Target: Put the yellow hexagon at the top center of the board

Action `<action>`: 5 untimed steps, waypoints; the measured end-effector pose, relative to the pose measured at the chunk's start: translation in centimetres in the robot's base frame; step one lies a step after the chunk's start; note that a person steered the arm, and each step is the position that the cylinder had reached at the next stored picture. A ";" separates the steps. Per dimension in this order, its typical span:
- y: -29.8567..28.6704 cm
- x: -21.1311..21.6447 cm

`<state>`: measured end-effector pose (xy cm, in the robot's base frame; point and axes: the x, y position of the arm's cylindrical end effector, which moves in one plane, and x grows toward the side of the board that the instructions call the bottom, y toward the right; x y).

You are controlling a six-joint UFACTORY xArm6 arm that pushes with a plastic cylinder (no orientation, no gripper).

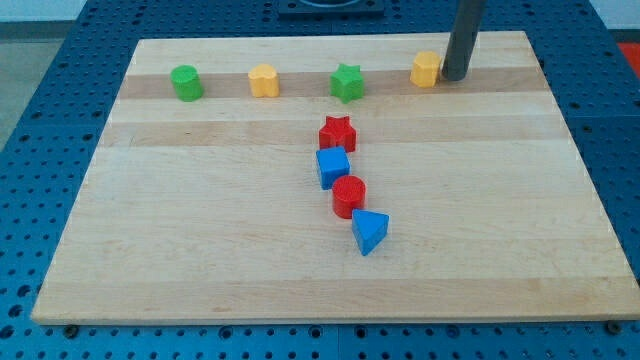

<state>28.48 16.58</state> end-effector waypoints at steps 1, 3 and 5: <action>-3.6 0.0; -11.5 -0.9; -12.9 -3.6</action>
